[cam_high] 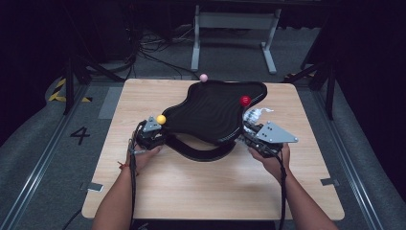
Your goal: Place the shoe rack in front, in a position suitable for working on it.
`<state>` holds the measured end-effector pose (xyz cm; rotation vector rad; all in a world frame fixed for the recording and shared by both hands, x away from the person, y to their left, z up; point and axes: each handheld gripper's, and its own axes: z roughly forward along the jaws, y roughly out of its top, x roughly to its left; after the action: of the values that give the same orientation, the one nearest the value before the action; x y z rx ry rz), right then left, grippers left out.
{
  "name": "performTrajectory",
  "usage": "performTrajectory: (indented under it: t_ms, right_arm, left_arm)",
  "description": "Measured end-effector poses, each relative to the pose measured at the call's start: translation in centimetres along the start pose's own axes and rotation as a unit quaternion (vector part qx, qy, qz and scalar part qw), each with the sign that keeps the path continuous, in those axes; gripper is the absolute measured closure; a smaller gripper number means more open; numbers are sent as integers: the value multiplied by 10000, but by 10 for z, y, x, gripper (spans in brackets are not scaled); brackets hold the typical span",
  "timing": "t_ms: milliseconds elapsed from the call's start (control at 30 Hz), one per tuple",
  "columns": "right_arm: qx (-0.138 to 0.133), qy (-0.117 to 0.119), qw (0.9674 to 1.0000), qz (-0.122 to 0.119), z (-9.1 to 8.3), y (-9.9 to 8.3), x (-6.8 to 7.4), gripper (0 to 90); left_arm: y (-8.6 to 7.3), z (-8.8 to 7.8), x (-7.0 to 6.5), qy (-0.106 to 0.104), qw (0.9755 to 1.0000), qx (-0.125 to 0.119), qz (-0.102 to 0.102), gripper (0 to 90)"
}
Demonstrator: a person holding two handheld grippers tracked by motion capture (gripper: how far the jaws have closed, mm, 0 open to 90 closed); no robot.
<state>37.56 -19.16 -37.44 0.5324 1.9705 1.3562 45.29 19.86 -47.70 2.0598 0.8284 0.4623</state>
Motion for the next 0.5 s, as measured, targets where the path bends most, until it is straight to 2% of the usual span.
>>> performTrajectory:
  t_ms: [133, 200, 367, 400, 500]
  right_arm:
    - [54, 12, 10000, -13, 2, -1, 2, 784]
    - [169, 75, 9998, -6, 6, -5, 3, 784]
    - [505, 160, 9986, -50, 18, -20, 8, 785]
    - [703, 180, 9973, -73, 24, -28, 11, 785]
    - [923, 281, 9953, -78, 31, -39, 15, 785]
  left_arm:
    - [0, 0, 0, -8, 10000, 25, 3, 741]
    - [0, 0, 0, -21, 10000, 2, 6, 741]
    - [0, 0, -1, -55, 10000, -2, 27, 741]
    - [0, 0, -1, -74, 10000, -4, 1, 741]
    - [0, 0, -1, -92, 10000, -1, 12, 741]
